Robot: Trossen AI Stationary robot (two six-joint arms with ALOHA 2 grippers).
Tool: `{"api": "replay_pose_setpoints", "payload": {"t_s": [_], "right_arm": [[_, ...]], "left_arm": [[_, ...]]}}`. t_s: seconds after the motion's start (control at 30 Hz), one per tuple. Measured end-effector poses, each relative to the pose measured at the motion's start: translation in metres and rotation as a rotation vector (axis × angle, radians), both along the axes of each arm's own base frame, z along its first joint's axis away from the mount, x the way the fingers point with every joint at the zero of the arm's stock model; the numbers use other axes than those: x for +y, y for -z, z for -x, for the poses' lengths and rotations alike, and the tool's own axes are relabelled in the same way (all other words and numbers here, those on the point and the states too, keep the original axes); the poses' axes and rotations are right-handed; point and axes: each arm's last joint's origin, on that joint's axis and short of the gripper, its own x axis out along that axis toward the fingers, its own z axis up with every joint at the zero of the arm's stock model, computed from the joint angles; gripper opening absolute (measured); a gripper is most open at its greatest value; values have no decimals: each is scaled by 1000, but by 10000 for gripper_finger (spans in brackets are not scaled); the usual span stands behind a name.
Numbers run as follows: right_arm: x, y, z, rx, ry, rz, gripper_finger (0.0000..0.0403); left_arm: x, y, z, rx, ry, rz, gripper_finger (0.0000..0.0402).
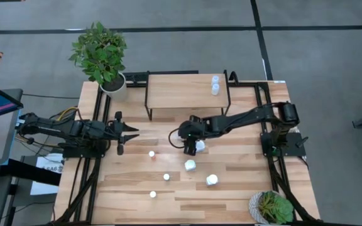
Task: Pick and place medicine bottles onto shelf by color
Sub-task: Put the transparent medicine bottle on the shelf aligned with the other transparent medicine bottles
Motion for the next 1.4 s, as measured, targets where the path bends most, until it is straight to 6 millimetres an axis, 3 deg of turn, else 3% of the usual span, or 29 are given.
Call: {"api": "replay_pose_setpoints", "payload": {"t_s": [0.37,0.87,1.4], "right_arm": [[-8,11,-5,5,83,93,212],[-8,8,-9,-36,46,96,214],[-16,9,-8,-20,73,89,291]], "left_arm": [[0,1,1,8,0,33,89],[0,1,1,8,-4,42,89],[0,1,1,8,-5,42,89]]}}
